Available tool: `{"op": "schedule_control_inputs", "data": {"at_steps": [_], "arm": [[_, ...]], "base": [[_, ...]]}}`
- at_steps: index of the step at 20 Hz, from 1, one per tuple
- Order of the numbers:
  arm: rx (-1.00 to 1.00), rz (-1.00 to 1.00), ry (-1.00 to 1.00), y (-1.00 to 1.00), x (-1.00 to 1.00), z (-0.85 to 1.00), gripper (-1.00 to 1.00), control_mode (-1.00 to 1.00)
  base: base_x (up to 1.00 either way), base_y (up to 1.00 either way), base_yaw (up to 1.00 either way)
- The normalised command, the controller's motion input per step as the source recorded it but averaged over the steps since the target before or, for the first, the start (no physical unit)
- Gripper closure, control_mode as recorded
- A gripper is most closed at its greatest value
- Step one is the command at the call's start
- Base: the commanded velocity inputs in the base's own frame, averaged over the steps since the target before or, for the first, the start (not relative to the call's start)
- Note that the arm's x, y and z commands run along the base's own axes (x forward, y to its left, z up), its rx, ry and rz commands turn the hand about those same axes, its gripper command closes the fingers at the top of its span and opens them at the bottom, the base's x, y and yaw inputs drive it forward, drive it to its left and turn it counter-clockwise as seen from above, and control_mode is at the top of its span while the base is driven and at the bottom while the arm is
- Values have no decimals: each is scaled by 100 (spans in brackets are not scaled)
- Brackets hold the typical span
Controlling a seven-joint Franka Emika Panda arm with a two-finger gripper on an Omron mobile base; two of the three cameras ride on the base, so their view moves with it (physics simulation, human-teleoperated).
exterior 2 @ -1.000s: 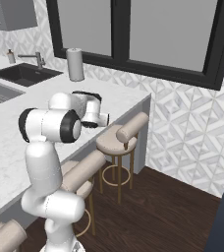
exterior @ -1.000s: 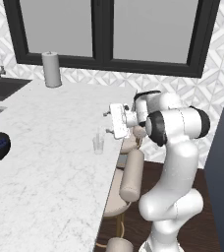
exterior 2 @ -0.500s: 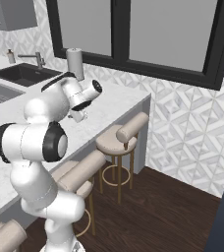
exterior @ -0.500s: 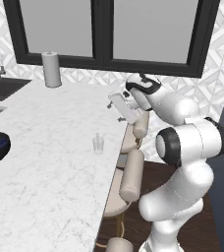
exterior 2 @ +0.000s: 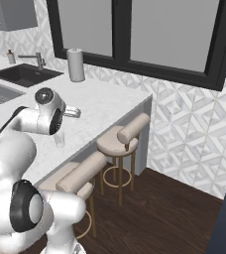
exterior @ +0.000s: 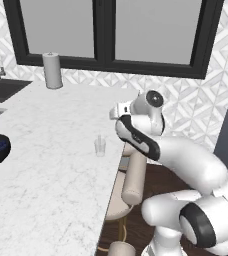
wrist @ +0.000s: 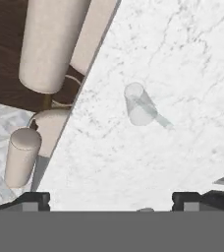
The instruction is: Take a straw from the drawer in front and place it inside the glass cup on the dining counter.
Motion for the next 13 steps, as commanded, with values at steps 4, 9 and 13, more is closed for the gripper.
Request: {"op": "schedule_control_inputs", "data": {"at_steps": [4,9,13], "arm": [[-62,6,-88,-44,-100,-41,-100,-100],[-12,20,-57,-74,-100,-17,-100,-100],[11,22,-41,-87,-100,-18,-100,-100]], "base": [[0,0,0],[0,0,0],[0,0,0]]}}
